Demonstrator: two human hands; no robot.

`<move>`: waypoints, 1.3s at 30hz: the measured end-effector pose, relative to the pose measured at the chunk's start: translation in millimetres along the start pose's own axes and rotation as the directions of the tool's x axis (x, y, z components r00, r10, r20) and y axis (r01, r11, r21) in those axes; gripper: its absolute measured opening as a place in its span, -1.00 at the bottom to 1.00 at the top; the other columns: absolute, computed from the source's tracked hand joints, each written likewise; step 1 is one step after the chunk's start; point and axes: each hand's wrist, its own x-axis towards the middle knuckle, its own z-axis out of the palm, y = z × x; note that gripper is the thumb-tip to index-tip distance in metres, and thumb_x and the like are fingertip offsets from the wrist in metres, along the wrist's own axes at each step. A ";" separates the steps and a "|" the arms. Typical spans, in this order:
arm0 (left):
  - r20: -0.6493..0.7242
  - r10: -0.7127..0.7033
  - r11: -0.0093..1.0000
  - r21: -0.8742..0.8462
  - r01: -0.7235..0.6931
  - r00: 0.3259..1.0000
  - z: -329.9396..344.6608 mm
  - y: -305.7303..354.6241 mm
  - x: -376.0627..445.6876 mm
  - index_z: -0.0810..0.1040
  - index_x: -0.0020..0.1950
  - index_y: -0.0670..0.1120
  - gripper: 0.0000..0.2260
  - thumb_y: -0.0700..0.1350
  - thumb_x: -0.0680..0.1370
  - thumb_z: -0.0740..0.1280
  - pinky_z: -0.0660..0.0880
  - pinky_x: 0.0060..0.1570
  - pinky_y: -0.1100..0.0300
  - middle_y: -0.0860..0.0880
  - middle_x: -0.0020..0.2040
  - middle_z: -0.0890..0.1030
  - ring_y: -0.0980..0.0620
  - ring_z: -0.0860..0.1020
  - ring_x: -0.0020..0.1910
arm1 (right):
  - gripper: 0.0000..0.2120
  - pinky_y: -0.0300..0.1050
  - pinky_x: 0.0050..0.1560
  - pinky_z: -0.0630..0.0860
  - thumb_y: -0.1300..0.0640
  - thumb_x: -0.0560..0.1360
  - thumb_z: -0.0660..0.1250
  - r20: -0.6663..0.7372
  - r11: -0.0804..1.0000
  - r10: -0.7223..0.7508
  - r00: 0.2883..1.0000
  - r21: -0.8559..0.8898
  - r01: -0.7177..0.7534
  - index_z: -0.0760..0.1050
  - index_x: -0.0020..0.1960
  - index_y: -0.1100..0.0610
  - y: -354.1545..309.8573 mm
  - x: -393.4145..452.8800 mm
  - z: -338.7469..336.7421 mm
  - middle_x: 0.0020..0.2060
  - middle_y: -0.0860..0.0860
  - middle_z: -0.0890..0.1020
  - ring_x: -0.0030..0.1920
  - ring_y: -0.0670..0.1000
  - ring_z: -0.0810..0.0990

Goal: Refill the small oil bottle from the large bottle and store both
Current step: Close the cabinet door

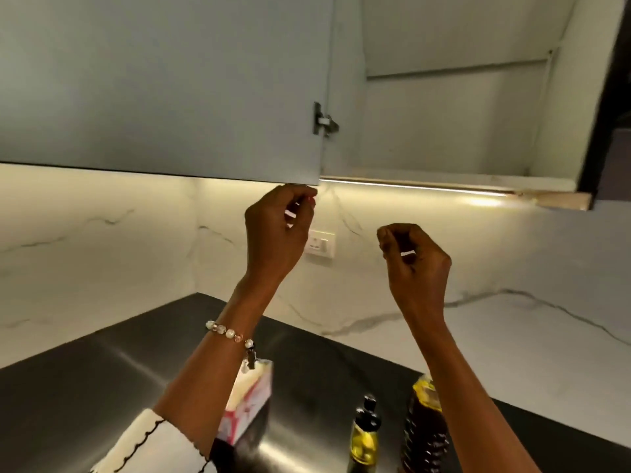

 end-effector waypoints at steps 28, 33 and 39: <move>-0.212 -0.260 0.953 -0.211 0.216 0.942 -241.0 27.2 60.4 0.61 0.08 -0.10 -0.86 -0.11 0.57 0.33 0.51 -0.17 0.45 0.20 -0.18 0.60 0.34 0.58 -0.17 | -0.38 -0.07 0.23 0.32 -0.17 0.42 0.34 0.079 0.963 -0.262 0.962 -0.048 0.266 0.35 0.36 0.13 -191.6 -30.4 203.6 0.32 0.14 0.42 0.29 0.13 0.38; 0.054 -0.098 0.870 -0.480 0.112 0.994 -210.4 65.0 44.1 0.61 0.10 -0.12 -0.80 -0.15 0.59 0.23 0.59 -0.20 0.23 0.00 -0.07 0.68 0.04 0.66 -0.08 | -0.47 0.15 0.13 0.50 -0.02 0.42 0.36 -0.115 0.962 -0.274 0.955 -0.022 0.273 0.35 0.30 0.17 -191.1 -30.4 134.8 0.22 0.14 0.49 0.20 0.12 0.47; 0.251 0.134 0.879 -0.476 0.001 0.959 -117.1 83.0 28.8 0.57 0.25 -0.11 -0.74 -0.12 0.58 0.29 0.60 -0.03 0.23 0.01 0.10 0.65 0.14 0.60 0.03 | -0.58 -0.42 -0.12 0.47 0.05 0.44 0.40 -0.171 0.966 -0.247 0.954 -0.117 0.229 0.40 0.21 0.21 -177.9 -18.7 33.4 0.01 0.06 0.58 -0.10 -0.09 0.54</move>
